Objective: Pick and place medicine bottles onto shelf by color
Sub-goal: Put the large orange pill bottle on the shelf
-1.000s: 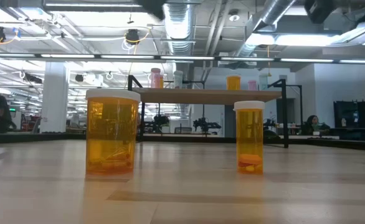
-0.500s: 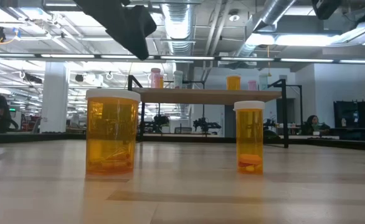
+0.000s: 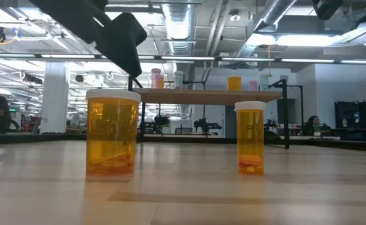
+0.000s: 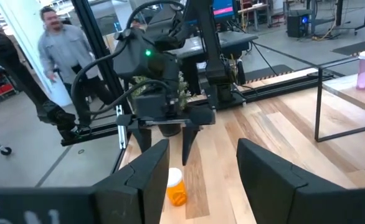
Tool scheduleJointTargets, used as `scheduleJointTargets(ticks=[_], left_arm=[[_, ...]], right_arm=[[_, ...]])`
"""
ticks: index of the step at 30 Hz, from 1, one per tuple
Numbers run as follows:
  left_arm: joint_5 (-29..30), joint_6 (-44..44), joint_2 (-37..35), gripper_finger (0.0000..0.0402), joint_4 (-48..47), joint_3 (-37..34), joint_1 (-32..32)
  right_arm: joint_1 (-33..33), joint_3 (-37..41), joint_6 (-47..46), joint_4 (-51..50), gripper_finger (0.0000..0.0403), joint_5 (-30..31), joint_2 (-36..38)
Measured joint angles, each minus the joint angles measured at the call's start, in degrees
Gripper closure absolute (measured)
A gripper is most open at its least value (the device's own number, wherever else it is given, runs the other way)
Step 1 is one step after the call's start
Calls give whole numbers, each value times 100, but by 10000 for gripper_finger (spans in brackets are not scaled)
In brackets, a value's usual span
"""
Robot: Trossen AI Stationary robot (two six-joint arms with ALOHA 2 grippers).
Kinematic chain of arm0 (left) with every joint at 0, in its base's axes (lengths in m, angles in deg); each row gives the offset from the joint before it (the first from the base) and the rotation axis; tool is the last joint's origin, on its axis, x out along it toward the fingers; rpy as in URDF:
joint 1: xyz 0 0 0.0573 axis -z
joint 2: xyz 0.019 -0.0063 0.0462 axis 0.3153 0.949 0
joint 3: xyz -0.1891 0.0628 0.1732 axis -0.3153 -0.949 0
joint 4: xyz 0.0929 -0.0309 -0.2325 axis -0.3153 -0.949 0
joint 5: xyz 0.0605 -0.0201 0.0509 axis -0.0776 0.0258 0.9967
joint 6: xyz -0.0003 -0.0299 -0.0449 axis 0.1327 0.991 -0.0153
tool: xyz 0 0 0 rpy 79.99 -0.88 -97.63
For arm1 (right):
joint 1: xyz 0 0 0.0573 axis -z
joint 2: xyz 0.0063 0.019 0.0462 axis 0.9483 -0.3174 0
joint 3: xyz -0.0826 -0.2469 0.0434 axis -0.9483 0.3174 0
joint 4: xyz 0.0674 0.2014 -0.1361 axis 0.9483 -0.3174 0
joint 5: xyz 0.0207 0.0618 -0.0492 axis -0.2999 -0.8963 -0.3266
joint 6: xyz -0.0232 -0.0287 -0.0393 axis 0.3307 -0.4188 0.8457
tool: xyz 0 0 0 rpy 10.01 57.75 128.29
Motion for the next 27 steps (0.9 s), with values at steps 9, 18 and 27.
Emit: scheduleJointTargets(ticks=[9,18,27], left_arm=[[77,300,53,66,576,-437,39],[-185,295,557,66,917,-454,20],[64,219,570,141,964,-454,10]], right_arm=[[-2,0,-2,-4,194,-1,-2],[-1,2,-28,-27,197,-4,-11],[-2,2,-44,-32,194,-4,-11]])
